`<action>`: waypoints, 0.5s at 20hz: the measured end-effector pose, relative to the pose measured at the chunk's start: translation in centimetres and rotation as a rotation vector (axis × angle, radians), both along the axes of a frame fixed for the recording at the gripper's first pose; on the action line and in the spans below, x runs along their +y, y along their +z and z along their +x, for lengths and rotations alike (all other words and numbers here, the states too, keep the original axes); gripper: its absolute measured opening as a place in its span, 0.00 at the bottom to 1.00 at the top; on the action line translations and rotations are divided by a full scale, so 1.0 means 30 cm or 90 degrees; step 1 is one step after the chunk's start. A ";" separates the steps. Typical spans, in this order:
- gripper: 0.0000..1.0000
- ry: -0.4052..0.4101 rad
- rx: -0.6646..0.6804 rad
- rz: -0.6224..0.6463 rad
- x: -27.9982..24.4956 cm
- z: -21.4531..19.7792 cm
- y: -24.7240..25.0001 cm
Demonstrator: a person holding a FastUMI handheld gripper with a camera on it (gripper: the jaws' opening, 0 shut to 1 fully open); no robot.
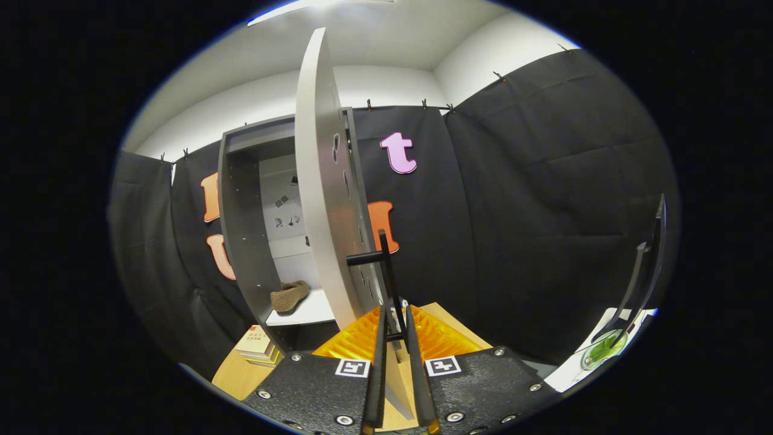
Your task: Open the shoe cabinet door, grab the shoes and put them into the shoe cabinet, then close the shoe cabinet door.
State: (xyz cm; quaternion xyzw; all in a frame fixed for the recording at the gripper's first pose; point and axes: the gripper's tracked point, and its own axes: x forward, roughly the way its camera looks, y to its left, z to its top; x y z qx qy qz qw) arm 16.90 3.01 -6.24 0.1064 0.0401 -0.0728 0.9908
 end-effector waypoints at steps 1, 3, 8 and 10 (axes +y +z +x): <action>0.20 -0.005 0.002 0.001 -0.016 -0.020 -0.005; 0.20 -0.017 0.000 -0.002 -0.053 -0.048 0.003; 0.20 -0.038 0.003 -0.004 -0.093 -0.073 -0.013; 0.20 -0.040 0.004 -0.011 -0.095 -0.080 -0.014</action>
